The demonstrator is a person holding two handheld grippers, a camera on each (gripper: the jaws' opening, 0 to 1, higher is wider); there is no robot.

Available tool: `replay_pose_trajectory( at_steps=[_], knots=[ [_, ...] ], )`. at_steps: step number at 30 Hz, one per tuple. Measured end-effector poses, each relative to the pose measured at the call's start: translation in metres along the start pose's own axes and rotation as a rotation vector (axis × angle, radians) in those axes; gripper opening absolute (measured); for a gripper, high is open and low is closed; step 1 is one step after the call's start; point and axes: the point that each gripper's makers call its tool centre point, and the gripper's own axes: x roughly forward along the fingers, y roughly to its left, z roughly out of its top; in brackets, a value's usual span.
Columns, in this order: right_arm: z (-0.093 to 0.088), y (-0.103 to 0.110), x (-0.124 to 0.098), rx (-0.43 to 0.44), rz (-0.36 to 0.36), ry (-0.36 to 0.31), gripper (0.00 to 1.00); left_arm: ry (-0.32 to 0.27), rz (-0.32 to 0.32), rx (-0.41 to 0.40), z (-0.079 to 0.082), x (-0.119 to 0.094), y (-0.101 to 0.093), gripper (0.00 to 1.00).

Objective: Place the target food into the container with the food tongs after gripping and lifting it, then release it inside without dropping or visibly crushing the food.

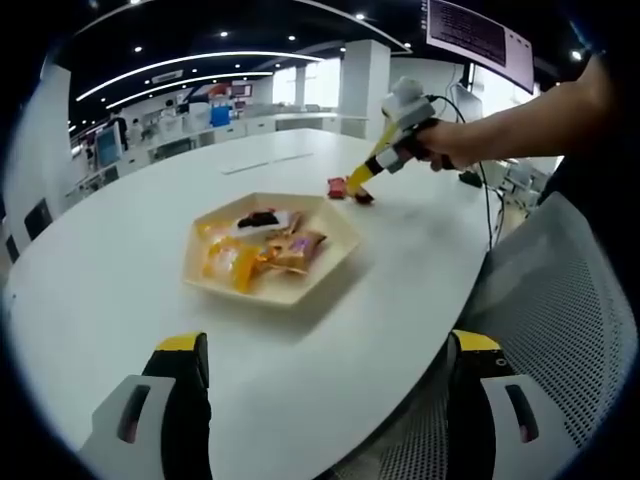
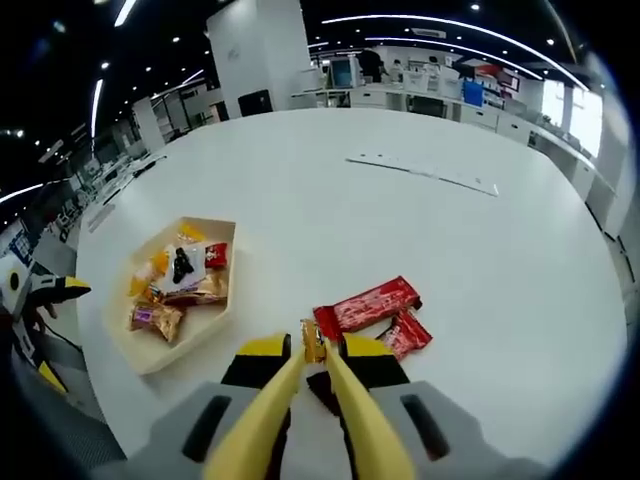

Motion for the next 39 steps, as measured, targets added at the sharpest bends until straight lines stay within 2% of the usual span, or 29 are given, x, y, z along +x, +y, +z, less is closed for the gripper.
replay_pose_trajectory(
  at_steps=[11,24,29,31,39],
  knots=[
    [0.015,-0.001,-0.006,-0.018,0.011,-0.016,0.18,-0.061,-0.002,-0.022,0.011,-0.002,0.0,1.0],
    [0.023,-0.001,-0.011,-0.037,0.015,-0.016,0.18,-0.076,0.008,-0.015,0.014,-0.004,0.001,1.0],
    [0.03,0.006,-0.015,-0.041,0.027,-0.024,0.18,-0.079,0.004,-0.009,0.015,-0.003,0.0,1.0],
    [0.033,0.013,-0.017,-0.027,0.055,-0.023,0.18,-0.082,0.003,-0.006,0.015,-0.003,0.0,1.0],
    [0.051,0.026,-0.025,-0.075,0.069,-0.031,0.18,-0.096,0.007,-0.003,0.018,-0.005,0.001,1.0]
  ],
)
